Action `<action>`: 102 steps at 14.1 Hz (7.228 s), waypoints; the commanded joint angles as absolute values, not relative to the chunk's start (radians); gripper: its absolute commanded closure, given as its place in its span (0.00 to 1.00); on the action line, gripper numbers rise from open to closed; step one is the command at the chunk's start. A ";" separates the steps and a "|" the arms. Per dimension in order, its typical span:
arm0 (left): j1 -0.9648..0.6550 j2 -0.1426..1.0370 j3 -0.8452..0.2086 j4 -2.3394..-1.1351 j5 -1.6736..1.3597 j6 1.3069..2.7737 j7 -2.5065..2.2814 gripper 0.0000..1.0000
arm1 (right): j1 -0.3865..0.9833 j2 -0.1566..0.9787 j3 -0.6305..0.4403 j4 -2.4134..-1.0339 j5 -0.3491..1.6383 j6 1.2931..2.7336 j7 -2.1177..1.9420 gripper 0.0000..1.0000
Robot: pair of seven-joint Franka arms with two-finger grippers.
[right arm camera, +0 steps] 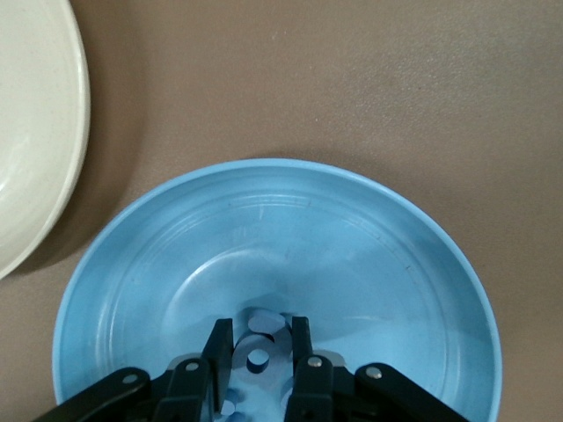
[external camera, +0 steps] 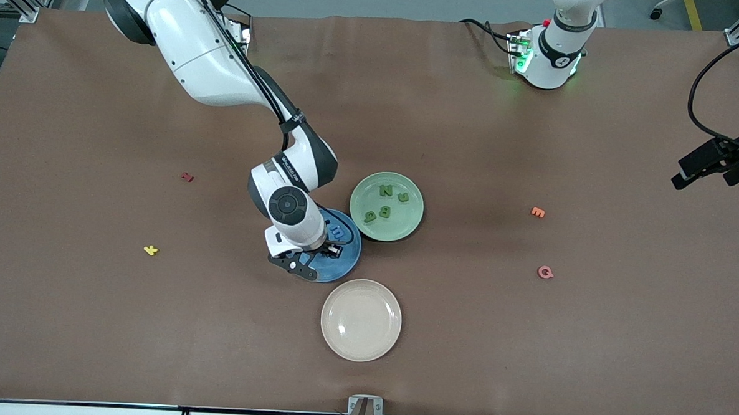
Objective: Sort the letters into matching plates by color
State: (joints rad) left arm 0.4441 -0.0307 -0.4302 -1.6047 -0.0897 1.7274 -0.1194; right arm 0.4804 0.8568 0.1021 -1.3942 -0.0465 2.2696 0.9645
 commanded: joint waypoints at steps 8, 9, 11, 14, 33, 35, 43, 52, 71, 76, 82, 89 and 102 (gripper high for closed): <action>0.359 -0.009 -0.390 -1.589 -0.104 1.706 -0.094 0.01 | 0.492 0.881 0.092 -1.355 -0.051 2.263 1.009 0.99; 0.303 -0.009 -0.341 -1.591 -0.104 1.706 -0.094 0.01 | 0.492 0.881 0.092 -1.353 -0.051 2.263 1.006 0.91; 0.137 -0.009 -0.180 -1.591 -0.100 1.706 -0.095 0.01 | 0.483 0.879 0.092 -1.351 -0.049 2.260 1.003 0.00; -0.033 -0.008 -0.011 -1.591 -0.100 1.706 -0.095 0.01 | 0.489 0.879 0.092 -1.351 -0.051 2.260 1.005 0.00; -0.031 -0.005 -0.003 -1.589 -0.097 1.706 -0.098 0.00 | 0.375 0.733 0.092 -1.354 -0.055 2.045 0.754 0.00; -0.031 -0.005 -0.005 -1.588 -0.097 1.704 -0.100 0.00 | 0.322 0.683 0.091 -1.359 -0.057 1.932 0.637 0.00; -0.029 -0.003 -0.005 -1.591 -0.078 1.704 -0.100 0.00 | 0.098 0.430 0.091 -1.477 -0.061 1.702 0.212 0.00; -0.037 -0.009 -0.015 -1.562 -0.041 1.577 -0.100 0.00 | -0.099 0.301 0.092 -1.378 -0.092 1.457 -0.031 0.00; -0.028 -0.015 -0.057 -1.545 0.006 1.555 -0.100 0.00 | -0.029 -0.035 0.009 -1.589 -0.011 1.411 -0.081 0.00; -0.028 -0.015 -0.057 -1.545 0.005 1.555 -0.100 0.00 | -0.017 -0.083 -0.003 -1.612 -0.011 1.414 -0.081 0.00; -0.028 -0.015 -0.055 -1.545 0.005 1.555 -0.100 0.00 | 0.028 -0.117 -0.057 -1.614 -0.009 1.414 -0.081 0.00; -0.028 -0.015 -0.055 -1.545 0.005 1.555 -0.100 0.00 | 0.003 -0.167 -0.051 -1.629 -0.006 1.413 -0.083 0.00; -0.028 -0.014 -0.055 -1.545 0.005 1.555 -0.100 0.00 | -0.040 -0.160 0.002 -1.671 0.034 1.440 -0.084 0.00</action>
